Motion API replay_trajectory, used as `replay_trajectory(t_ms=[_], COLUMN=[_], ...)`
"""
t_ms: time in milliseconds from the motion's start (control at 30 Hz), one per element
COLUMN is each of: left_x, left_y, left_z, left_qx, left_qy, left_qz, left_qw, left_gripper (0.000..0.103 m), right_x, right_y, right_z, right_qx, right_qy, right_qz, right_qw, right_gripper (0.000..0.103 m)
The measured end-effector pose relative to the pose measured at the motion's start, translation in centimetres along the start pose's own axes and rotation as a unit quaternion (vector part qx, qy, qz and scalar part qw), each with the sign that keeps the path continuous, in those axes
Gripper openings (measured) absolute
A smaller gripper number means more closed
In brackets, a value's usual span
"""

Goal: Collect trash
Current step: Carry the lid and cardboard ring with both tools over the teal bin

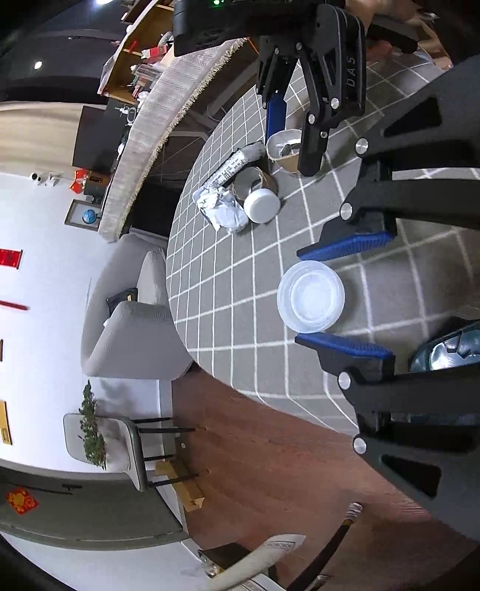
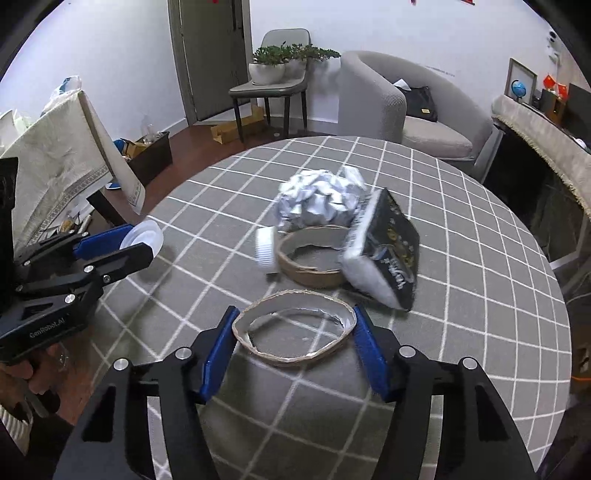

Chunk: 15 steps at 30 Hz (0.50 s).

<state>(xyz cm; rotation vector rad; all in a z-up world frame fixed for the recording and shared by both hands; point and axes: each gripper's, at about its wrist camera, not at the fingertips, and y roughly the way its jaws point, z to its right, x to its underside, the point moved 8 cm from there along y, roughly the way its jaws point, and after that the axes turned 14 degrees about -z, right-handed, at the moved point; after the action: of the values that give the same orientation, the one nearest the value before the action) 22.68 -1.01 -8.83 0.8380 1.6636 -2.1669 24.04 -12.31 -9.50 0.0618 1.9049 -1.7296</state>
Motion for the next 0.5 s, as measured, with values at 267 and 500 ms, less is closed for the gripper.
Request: replay_trajectory(t_ms=[267,500], left_x=[2.1,3.6], left_y=[-2.3,-4.2], left_z=[-1.2,-1.6], left_qx=[-0.013,-0.021], left_qy=[-0.015,-0.025], left_qz=[0.006,0.014], left_qw=[0.9998,0.9994], left_gripper=[0.042,0.042], right_x=[1.1,2.1], right_y=[-1.5,-3.3], right_z=[-3.2,-6.4], right_qx=[-0.015,-0.032], right_qy=[-0.012,-0.029], right_qz=[0.026,0.056], right_qw=[0.999,0.998], right_gripper=[0.062,0.062])
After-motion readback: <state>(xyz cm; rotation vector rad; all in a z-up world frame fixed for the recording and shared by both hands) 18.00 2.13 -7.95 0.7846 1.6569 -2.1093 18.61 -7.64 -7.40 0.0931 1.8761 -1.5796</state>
